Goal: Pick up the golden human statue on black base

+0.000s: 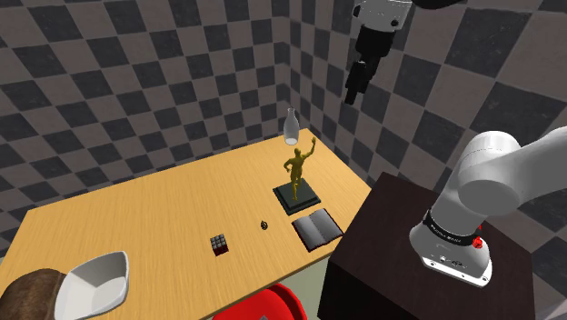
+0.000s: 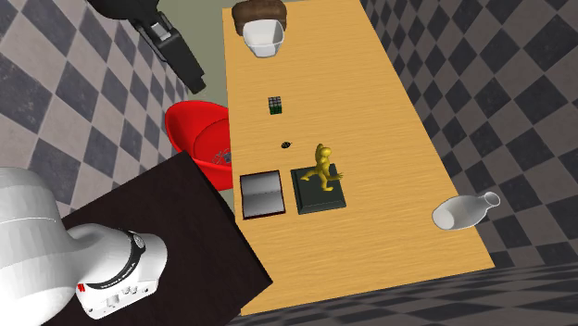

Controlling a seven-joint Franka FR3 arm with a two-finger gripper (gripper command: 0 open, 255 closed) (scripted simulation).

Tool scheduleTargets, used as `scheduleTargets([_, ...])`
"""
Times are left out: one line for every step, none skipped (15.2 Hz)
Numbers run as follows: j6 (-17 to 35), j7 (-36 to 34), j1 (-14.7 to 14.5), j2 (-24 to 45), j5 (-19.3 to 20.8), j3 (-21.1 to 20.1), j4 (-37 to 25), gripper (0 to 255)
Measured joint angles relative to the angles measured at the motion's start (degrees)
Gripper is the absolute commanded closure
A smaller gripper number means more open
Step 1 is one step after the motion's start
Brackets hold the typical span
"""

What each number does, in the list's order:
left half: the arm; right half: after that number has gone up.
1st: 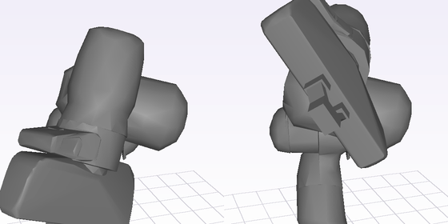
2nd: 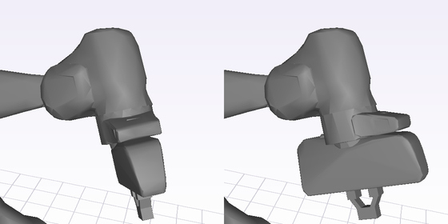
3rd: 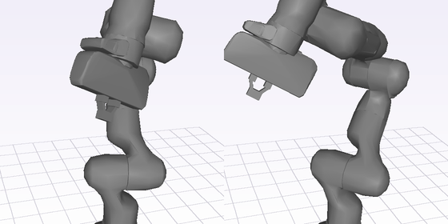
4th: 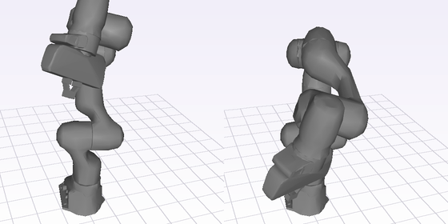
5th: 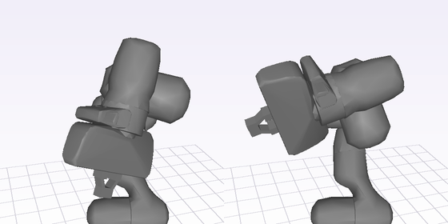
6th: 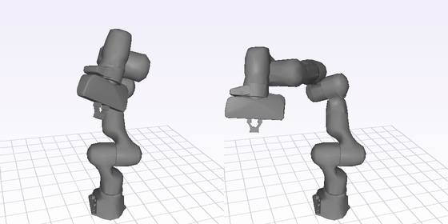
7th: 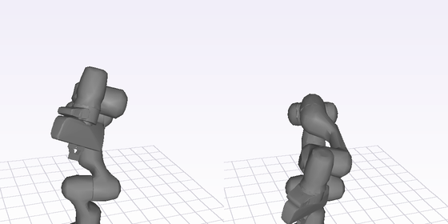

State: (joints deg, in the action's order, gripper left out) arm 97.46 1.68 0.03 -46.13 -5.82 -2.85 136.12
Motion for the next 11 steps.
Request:
scheduleTargets([0.0,0.0,0.0,0.0,0.0,0.0,0.0,0])
scheduleTargets([0.66,0.53,0.06,0.5,0.25,0.26,0.29,0])
scheduleTargets([2.01,1.1,0.06,1.24,0.46,0.39,1.12,0])
scheduleTargets([3.25,1.68,0.05,2.34,0.68,0.49,1.44,0])
scheduleTargets([5.14,2.7,0.19,3.73,1.1,0.95,2.23,0])
scheduleTargets([6.84,3.38,0.2,5.23,1.38,1.1,2.61,0])
scheduleTargets([8.55,4.36,0.32,6.6,1.78,1.52,3.17,0])
scheduleTargets([10.18,5.11,0.37,8.45,2.09,1.74,3.14,0])
scheduleTargets([12.02,5.86,0.42,10.2,2.41,1.95,3.47,0])
scheduleTargets([13.61,6.71,0.51,11.92,2.76,2.27,3.53,0])
scheduleTargets([15.43,7.57,0.61,13.93,3.08,2.59,3.54,0])
